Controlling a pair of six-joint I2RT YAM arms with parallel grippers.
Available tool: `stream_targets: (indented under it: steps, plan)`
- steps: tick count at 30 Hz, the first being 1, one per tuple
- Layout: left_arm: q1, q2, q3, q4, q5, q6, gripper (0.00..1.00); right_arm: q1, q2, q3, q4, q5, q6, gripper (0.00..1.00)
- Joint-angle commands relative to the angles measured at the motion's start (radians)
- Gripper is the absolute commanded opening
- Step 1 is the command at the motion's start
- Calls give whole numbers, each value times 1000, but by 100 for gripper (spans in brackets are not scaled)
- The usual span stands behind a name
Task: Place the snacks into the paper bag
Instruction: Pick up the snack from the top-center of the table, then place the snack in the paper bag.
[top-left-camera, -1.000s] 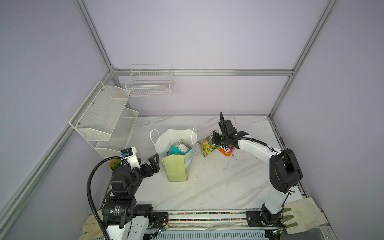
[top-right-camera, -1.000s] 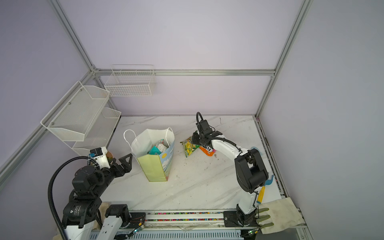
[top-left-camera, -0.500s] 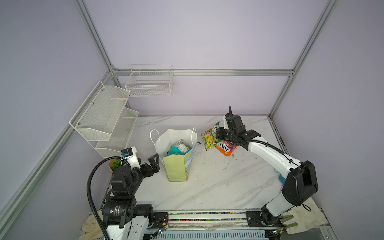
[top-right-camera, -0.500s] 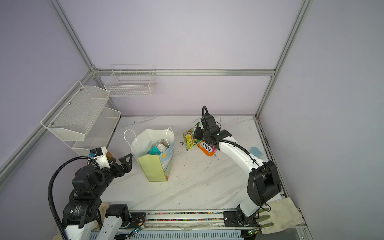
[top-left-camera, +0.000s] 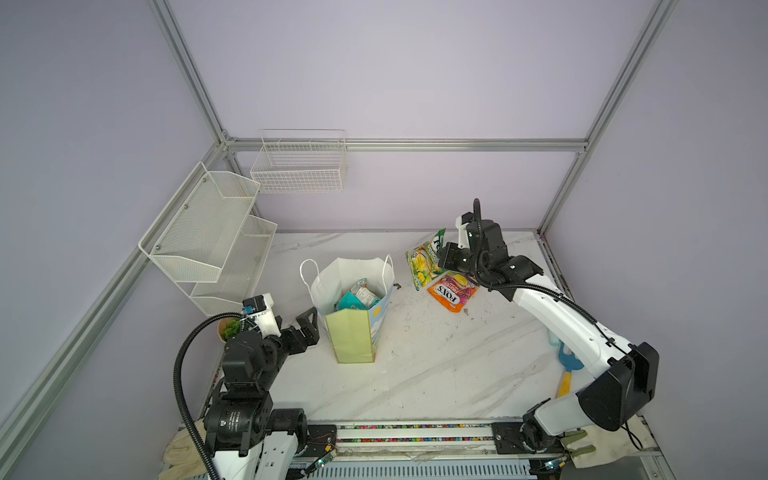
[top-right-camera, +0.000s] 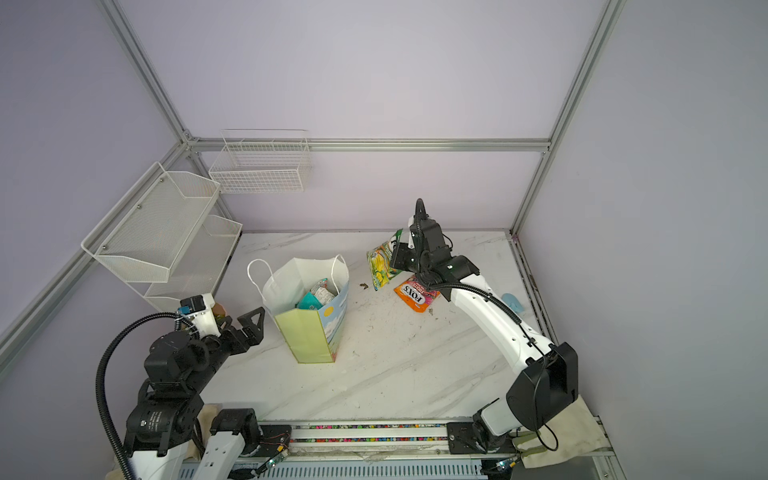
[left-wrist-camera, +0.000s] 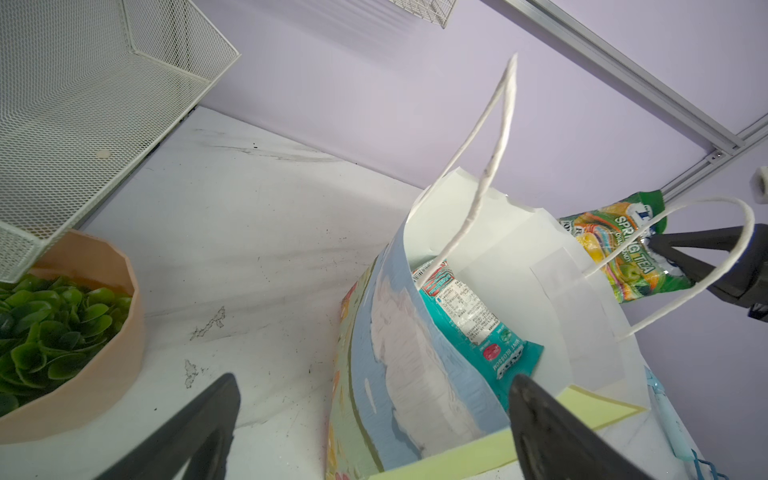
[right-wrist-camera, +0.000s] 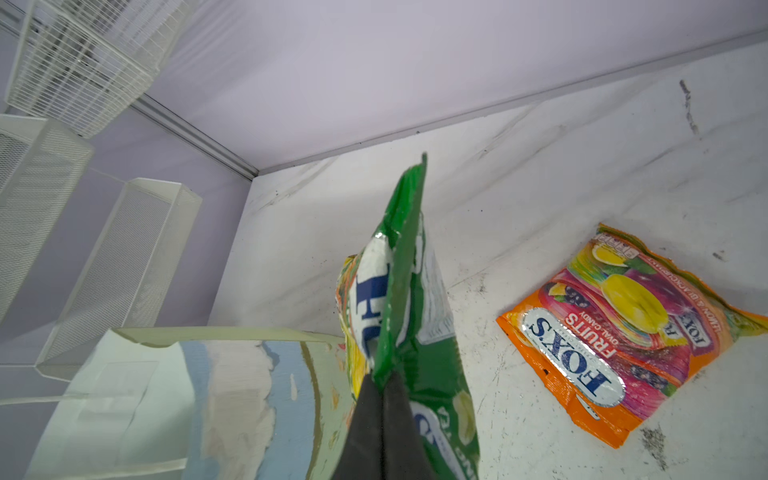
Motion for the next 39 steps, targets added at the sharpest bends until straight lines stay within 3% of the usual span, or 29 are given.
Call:
stream_targets:
  steps: [1,39]
  plan:
    - [-2,4,-43,36,3,-2,100,17,-45,63,-7,13,4,0]
    - [-3,1,-44,35,3,-2,100,223,-16,364,-62,59,-74,0]
